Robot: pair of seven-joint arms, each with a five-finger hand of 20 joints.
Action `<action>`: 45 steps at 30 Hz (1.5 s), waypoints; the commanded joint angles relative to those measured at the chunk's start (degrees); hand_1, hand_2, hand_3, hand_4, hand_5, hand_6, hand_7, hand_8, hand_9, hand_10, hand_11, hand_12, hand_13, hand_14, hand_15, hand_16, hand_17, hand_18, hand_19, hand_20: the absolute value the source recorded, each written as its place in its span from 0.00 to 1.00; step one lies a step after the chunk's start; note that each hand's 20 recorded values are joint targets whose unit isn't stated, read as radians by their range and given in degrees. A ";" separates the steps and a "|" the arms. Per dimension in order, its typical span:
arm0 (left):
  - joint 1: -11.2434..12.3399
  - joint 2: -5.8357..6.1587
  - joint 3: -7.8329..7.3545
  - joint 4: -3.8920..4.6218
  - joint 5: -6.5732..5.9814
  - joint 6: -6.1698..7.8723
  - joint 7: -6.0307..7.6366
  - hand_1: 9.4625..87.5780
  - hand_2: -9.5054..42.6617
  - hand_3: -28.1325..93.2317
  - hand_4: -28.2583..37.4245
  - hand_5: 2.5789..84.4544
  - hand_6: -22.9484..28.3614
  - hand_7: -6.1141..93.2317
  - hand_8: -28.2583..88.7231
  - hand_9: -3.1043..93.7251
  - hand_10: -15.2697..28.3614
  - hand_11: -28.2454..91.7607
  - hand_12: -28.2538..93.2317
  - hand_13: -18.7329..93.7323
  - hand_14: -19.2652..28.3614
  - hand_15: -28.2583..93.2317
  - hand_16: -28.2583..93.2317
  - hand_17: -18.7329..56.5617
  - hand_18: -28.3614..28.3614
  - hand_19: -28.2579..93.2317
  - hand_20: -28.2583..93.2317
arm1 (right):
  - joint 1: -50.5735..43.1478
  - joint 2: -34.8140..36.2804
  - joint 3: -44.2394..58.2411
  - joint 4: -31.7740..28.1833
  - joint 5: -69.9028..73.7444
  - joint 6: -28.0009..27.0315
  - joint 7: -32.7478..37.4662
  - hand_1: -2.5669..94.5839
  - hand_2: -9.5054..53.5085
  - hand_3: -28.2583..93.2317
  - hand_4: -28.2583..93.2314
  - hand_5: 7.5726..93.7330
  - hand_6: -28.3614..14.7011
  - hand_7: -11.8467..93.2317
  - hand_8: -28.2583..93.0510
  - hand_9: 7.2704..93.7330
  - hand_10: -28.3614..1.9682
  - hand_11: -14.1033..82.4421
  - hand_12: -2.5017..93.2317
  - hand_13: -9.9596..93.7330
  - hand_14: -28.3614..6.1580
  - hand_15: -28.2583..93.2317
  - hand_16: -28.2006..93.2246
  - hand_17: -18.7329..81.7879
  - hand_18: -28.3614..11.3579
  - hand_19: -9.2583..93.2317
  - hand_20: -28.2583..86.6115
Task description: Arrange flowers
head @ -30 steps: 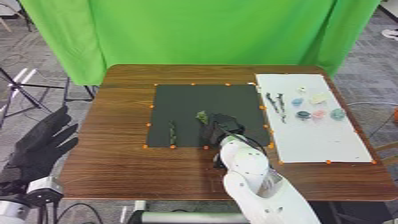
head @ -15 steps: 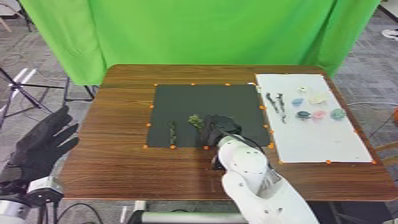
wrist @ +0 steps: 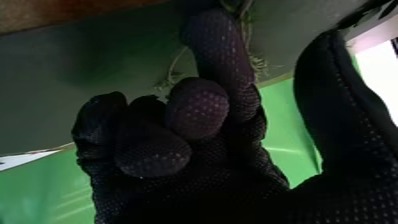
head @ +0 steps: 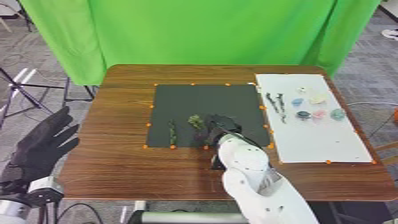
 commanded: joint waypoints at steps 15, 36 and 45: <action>1.23 -1.16 -0.77 -0.33 0.30 -0.08 0.42 0.18 0.11 0.81 0.00 0.22 0.45 0.26 0.16 0.21 0.54 0.31 0.40 0.28 0.65 0.35 0.29 0.09 0.81 0.50 0.31 | -1.92 12.67 10.22 -6.76 5.07 8.41 6.14 0.18 0.18 0.85 0.06 0.77 0.61 0.56 0.14 0.80 0.51 0.77 0.51 0.78 0.48 0.91 0.54 0.45 0.09 0.91 0.71; 1.11 -1.04 -0.79 -0.13 0.25 -0.28 0.13 0.18 0.11 0.81 0.00 0.22 0.45 0.26 0.16 0.21 0.54 0.32 0.40 0.28 0.65 0.35 0.29 0.09 0.81 0.51 0.32 | -0.31 21.60 10.70 4.65 -3.22 19.02 6.89 0.27 0.00 0.89 0.00 0.50 0.54 0.60 0.09 0.53 0.46 0.81 0.51 0.60 0.43 0.92 0.52 0.38 0.13 0.86 0.72; 1.06 -1.12 -0.60 -0.07 0.24 -0.24 0.20 0.18 0.11 0.81 0.00 0.22 0.45 0.26 0.16 0.21 0.54 0.32 0.40 0.28 0.65 0.35 0.29 0.09 0.81 0.51 0.32 | 0.79 20.86 9.47 7.75 -4.23 18.33 7.44 0.28 0.00 0.89 0.00 0.51 0.55 0.60 0.09 0.54 0.47 0.81 0.50 0.61 0.43 0.92 0.51 0.38 0.13 0.86 0.72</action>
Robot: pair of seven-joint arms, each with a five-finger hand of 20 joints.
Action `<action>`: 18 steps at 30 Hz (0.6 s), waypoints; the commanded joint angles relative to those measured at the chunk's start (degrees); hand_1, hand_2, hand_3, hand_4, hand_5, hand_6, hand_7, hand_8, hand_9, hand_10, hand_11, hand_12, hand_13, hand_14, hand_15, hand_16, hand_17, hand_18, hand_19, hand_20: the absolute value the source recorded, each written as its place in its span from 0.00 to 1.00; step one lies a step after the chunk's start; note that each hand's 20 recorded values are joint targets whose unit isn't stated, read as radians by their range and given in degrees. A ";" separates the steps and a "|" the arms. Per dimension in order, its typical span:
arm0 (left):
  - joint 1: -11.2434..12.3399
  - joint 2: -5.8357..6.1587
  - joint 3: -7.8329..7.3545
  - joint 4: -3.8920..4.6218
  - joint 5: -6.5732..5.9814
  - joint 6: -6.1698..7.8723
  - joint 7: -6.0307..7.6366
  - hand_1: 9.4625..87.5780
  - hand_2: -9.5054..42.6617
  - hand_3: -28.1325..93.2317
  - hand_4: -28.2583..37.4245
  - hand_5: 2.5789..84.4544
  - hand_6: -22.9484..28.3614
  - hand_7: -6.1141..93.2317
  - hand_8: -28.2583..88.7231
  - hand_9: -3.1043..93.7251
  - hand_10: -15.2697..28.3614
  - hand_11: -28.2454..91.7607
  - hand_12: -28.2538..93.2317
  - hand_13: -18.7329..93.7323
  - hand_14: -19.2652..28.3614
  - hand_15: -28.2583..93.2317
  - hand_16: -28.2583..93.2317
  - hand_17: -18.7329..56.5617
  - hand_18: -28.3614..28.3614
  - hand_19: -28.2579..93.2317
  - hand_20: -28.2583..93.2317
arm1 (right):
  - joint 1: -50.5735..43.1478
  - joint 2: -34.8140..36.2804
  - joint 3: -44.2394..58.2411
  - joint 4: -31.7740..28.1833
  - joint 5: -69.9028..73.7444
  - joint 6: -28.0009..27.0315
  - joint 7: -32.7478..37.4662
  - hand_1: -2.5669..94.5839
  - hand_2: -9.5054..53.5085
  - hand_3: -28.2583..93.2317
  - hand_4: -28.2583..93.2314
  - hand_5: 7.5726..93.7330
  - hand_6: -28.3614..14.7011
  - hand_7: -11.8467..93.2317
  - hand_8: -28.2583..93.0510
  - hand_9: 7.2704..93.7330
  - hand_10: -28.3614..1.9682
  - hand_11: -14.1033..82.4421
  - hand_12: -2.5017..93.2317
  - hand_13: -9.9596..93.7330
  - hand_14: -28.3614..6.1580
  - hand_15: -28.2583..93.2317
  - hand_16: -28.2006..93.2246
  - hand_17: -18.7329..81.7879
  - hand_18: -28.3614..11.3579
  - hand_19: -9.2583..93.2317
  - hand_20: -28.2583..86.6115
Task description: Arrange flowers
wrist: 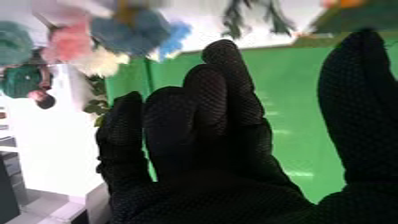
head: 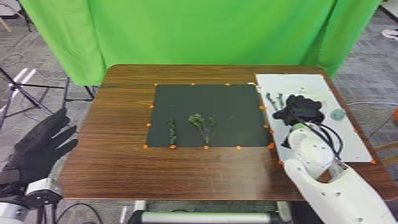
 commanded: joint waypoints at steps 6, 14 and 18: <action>0.56 -0.57 -0.13 -0.08 0.24 -0.20 -0.19 0.18 0.11 0.81 0.00 0.22 0.45 0.26 0.16 0.21 0.54 0.32 0.40 0.28 0.65 0.35 0.29 0.09 0.81 0.51 0.32 | 2.24 -0.70 -2.46 4.14 -1.75 0.04 -0.05 0.28 0.00 0.89 0.00 0.52 0.55 0.60 0.09 0.55 0.47 0.81 0.50 0.61 0.44 0.92 0.52 0.38 0.13 0.86 0.72; 0.42 0.06 0.30 0.09 -0.08 0.26 0.05 0.18 0.12 0.81 0.00 0.22 0.45 0.26 0.16 0.21 0.54 0.32 0.40 0.28 0.65 0.35 0.29 0.09 0.81 0.51 0.32 | 4.33 -1.49 -5.35 7.63 -2.41 3.55 -0.78 0.34 0.00 0.90 0.00 0.58 0.60 0.59 0.10 0.61 0.49 0.79 0.49 0.67 0.50 0.91 0.52 0.41 0.14 0.87 0.72; 0.24 0.02 0.50 0.20 -0.09 0.45 -0.07 0.18 0.13 0.81 0.00 0.22 0.45 0.26 0.16 0.21 0.54 0.32 0.40 0.28 0.65 0.35 0.29 0.09 0.81 0.51 0.32 | 4.78 -1.85 -5.90 9.07 -2.56 4.26 -1.44 0.45 0.00 0.85 0.00 0.60 0.63 0.60 0.30 0.67 0.54 0.76 0.53 0.71 0.54 0.90 0.53 0.43 0.14 0.88 0.72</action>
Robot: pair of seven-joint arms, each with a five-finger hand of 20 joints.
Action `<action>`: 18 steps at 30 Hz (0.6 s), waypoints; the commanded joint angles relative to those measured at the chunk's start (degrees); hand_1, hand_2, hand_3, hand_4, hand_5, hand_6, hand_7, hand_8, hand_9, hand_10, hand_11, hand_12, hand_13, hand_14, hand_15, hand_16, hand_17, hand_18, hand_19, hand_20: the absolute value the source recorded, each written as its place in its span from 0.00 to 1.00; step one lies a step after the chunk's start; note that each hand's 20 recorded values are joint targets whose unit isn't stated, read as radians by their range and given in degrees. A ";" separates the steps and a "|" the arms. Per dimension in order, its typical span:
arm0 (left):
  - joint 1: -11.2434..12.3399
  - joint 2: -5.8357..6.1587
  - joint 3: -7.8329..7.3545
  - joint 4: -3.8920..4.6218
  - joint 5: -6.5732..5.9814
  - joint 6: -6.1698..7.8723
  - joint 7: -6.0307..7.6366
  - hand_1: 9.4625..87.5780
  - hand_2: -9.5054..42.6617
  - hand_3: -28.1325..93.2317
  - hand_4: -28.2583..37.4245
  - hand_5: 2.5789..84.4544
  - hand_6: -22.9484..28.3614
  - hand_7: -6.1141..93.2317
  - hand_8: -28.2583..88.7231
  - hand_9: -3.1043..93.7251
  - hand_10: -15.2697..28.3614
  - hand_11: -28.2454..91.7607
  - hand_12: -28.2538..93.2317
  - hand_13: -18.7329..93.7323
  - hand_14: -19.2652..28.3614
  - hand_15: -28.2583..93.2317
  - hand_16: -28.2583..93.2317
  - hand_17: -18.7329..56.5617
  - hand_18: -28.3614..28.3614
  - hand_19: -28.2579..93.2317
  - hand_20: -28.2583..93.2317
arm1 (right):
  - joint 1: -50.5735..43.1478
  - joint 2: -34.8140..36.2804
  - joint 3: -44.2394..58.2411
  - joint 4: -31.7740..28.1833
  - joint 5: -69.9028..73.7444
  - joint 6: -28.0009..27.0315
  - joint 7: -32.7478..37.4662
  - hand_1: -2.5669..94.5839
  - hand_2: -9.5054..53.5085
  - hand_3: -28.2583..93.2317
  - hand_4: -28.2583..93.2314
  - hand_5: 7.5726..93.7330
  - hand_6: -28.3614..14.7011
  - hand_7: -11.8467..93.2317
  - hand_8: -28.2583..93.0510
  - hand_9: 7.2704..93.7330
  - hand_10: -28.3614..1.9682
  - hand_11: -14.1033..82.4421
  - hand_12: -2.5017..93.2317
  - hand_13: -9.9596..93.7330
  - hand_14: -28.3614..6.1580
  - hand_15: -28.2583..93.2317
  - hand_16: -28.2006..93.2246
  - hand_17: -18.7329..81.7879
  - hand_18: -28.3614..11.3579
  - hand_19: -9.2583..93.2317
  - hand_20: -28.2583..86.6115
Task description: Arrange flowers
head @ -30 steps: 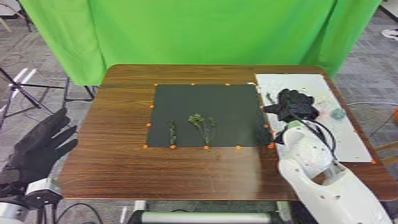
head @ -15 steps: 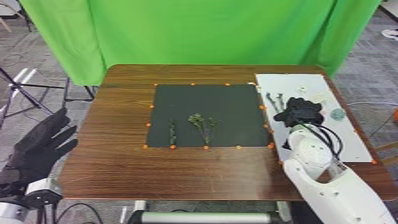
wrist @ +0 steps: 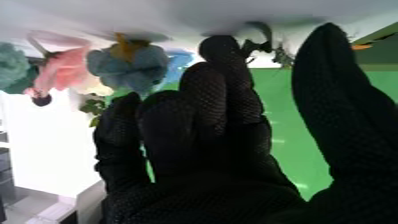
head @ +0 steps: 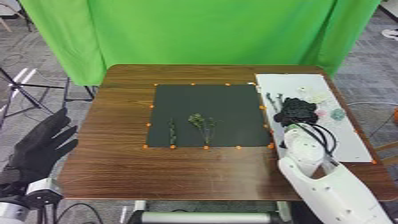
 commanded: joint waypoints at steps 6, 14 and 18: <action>1.01 -0.35 -0.03 -0.14 -0.04 0.37 0.09 0.18 0.13 0.82 0.00 0.22 0.45 0.26 0.16 0.21 0.54 0.32 0.40 0.28 0.65 0.35 0.29 0.09 0.81 0.51 0.32 | -0.04 -0.93 -1.28 2.97 -0.06 1.38 -2.90 0.53 0.00 0.86 0.00 0.70 0.68 0.61 0.31 0.76 0.64 0.70 0.62 0.76 0.57 0.90 0.53 0.45 0.15 0.88 0.71; 0.76 -0.39 0.21 0.09 -0.12 0.58 0.10 0.18 0.13 0.82 0.00 0.22 0.45 0.26 0.16 0.21 0.54 0.32 0.40 0.28 0.65 0.36 0.29 0.09 0.81 0.51 0.32 | -2.22 -0.46 0.03 1.84 1.88 3.33 -5.33 0.50 0.00 0.93 0.00 0.71 0.67 0.61 0.34 0.78 0.66 0.69 0.67 0.78 0.58 0.90 0.54 0.45 0.15 0.89 0.72; 0.39 -0.84 0.10 0.04 0.18 0.26 -0.34 0.18 0.13 0.82 0.00 0.22 0.45 0.26 0.16 0.21 0.54 0.32 0.40 0.28 0.65 0.36 0.29 0.09 0.81 0.52 0.32 | -3.94 -0.26 1.29 0.37 3.44 6.25 -6.18 0.47 0.00 0.94 0.04 0.69 0.67 0.63 0.36 0.78 0.65 0.71 0.67 0.78 0.57 0.91 0.55 0.45 0.15 0.89 0.72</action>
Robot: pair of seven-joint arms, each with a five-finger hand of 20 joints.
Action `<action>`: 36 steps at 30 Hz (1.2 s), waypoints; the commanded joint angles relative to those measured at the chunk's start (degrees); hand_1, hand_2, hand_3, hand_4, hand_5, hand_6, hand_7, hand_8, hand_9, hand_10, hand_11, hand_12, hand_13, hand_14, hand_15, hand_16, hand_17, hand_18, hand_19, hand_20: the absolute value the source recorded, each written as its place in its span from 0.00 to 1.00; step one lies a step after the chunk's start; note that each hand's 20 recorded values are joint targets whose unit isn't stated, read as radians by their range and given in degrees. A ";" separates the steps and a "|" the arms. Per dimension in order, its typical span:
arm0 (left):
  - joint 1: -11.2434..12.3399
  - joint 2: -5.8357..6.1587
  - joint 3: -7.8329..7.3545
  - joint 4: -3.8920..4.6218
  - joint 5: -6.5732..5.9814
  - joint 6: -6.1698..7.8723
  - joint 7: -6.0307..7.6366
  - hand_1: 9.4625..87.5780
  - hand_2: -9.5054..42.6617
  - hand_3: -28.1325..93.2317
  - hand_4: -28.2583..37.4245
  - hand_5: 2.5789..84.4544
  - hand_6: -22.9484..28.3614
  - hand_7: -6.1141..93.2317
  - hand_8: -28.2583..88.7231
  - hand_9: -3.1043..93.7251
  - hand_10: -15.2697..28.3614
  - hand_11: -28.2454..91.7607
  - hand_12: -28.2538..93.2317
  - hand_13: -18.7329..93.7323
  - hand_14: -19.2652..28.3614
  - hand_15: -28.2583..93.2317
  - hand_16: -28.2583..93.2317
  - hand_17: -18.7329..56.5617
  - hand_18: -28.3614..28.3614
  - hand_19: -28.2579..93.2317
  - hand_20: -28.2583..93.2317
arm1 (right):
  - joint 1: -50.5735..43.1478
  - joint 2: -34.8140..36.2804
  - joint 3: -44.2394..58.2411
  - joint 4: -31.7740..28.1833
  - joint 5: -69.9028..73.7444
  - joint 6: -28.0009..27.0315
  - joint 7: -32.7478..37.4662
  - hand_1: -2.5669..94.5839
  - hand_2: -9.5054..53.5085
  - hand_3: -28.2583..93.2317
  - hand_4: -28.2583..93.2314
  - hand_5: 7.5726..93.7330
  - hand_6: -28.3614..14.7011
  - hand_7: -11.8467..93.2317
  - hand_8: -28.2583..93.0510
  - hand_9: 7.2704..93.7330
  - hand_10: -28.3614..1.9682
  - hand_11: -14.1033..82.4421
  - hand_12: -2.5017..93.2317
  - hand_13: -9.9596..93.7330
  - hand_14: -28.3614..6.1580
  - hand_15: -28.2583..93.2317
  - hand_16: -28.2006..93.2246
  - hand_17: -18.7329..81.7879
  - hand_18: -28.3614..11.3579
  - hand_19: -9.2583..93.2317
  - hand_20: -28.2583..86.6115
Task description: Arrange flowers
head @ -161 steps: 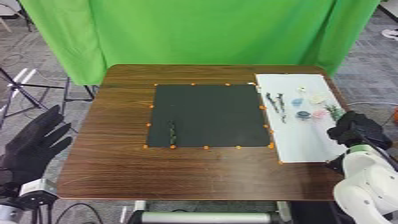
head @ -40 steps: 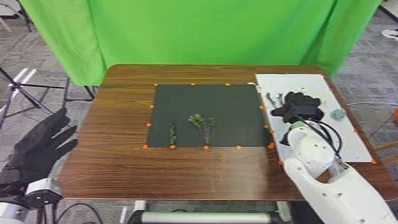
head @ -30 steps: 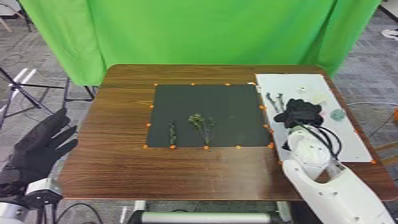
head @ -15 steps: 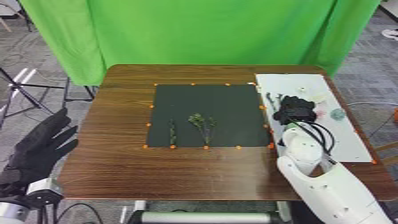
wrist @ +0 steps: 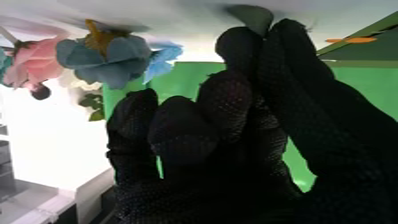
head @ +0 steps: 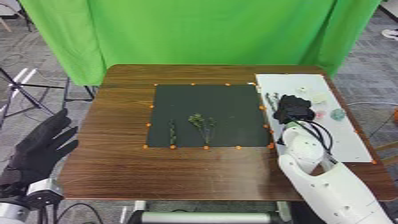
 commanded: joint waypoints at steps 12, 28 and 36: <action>0.11 -0.84 -0.23 0.06 0.23 -0.02 -0.62 0.18 0.13 0.82 0.00 0.22 0.45 0.26 0.16 0.21 0.54 0.32 0.40 0.28 0.65 0.36 0.29 0.09 0.81 0.52 0.32 | -6.74 0.49 2.10 -6.35 -1.54 5.42 4.00 0.43 0.00 0.92 0.03 0.62 0.66 0.68 0.35 0.73 0.59 0.80 0.61 0.74 0.53 0.94 0.56 0.44 0.15 0.89 0.73; -0.03 -0.70 0.06 0.18 0.24 -0.13 -0.87 0.18 0.13 0.82 0.00 0.22 0.45 0.26 0.16 0.21 0.54 0.32 0.40 0.28 0.65 0.36 0.29 0.09 0.81 0.52 0.32 | -2.34 -0.38 -1.34 -2.77 -3.09 2.86 4.86 0.24 0.00 0.87 0.00 0.36 0.42 0.60 0.06 0.35 0.28 0.83 0.56 0.52 0.36 0.94 0.52 0.34 0.11 0.84 0.75; 0.09 -0.42 -0.15 0.19 0.11 -0.11 -0.97 0.18 0.13 0.82 0.00 0.22 0.45 0.26 0.16 0.21 0.54 0.32 0.40 0.28 0.65 0.36 0.29 0.09 0.81 0.52 0.32 | -0.64 -0.62 -2.98 1.22 -3.63 2.62 6.35 0.31 0.00 0.85 0.00 0.41 0.46 0.58 0.08 0.40 0.35 0.83 0.54 0.55 0.39 0.94 0.50 0.36 0.12 0.85 0.75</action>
